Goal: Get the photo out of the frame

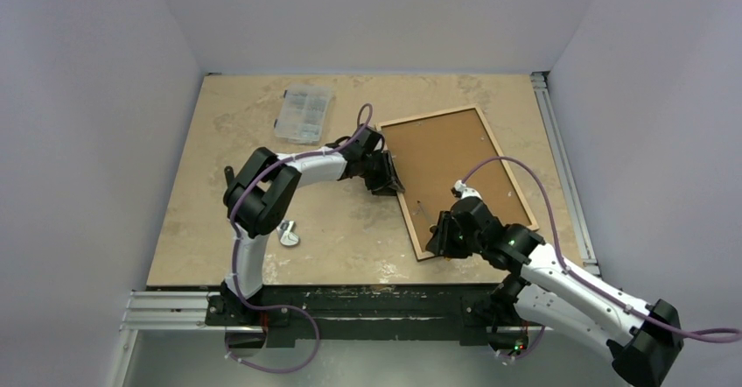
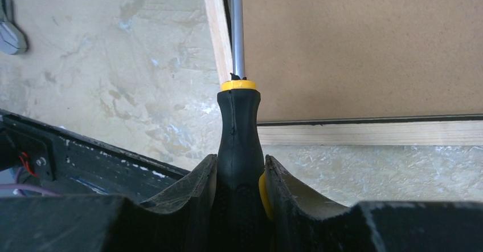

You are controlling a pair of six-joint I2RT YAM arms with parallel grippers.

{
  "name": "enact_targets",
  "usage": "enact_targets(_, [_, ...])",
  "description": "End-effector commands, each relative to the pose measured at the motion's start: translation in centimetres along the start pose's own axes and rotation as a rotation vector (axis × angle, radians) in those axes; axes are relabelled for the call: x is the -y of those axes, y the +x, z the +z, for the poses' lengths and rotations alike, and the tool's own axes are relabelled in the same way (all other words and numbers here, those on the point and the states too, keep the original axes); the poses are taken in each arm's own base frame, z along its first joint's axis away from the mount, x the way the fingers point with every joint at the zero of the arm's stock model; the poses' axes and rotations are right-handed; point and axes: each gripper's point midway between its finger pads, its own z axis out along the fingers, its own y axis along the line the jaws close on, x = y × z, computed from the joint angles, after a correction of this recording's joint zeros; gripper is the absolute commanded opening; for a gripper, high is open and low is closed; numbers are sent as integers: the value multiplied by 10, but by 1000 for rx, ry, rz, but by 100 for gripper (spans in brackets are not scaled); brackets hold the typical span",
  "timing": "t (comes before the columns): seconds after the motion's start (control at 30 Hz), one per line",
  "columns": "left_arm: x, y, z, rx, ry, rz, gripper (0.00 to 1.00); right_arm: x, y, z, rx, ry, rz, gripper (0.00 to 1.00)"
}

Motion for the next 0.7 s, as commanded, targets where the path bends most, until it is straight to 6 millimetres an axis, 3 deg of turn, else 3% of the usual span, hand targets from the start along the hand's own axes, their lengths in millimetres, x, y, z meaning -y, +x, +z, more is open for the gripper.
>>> enact_targets(0.0, [12,10,1,-6,66,39,44,-13,-23,-10,76,-22,-16,0])
enact_targets(0.13, [22,3,-7,12,127,17,51,-18,-26,-4,66,-29,-33,0])
enact_targets(0.23, [17,-9,-17,51,151,-27,55,-26,-32,-2,66,-39,-51,0])
enact_targets(0.4, [9,-46,-36,139,172,-70,60,-35,-42,11,35,-19,-90,0])
enact_targets(0.67, [-29,-91,-30,212,-73,-95,55,-48,-72,32,36,-63,-72,0])
